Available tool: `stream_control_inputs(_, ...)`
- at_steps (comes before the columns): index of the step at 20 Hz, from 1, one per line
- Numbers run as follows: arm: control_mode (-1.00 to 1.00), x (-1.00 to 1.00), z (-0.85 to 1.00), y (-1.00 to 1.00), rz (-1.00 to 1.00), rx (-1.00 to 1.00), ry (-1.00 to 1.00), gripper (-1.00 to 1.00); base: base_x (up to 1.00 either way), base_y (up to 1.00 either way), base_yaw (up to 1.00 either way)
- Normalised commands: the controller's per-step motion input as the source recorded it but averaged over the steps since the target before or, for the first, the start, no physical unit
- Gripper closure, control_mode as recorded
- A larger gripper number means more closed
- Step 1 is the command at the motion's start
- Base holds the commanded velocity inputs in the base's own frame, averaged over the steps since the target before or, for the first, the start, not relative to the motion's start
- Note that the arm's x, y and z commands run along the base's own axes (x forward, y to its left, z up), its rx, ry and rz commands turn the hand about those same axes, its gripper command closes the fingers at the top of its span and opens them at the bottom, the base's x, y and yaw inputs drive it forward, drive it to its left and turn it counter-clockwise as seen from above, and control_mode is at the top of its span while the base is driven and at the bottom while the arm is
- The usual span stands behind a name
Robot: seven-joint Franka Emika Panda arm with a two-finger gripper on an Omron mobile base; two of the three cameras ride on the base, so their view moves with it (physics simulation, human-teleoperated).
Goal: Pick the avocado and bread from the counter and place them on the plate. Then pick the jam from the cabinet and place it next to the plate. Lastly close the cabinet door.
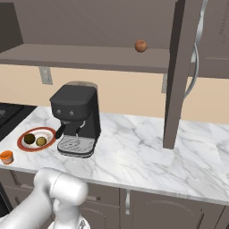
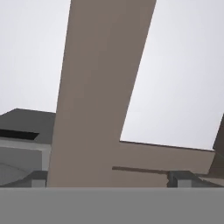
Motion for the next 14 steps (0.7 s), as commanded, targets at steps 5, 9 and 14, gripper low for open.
stream_control_inputs(5,-1.0,-0.01,0.36,-0.47,0.08,0.15,0.0,-1.0,0.0,0.0,0.0)
stream_control_inputs(9,-1.0,-0.07,0.4,-0.56,0.1,0.16,0.0,-1.0,0.0,0.0,0.0)
stream_control_inputs(14,-1.0,-0.15,0.49,-0.64,0.1,0.19,0.0,-1.0,0.0,0.0,0.0)
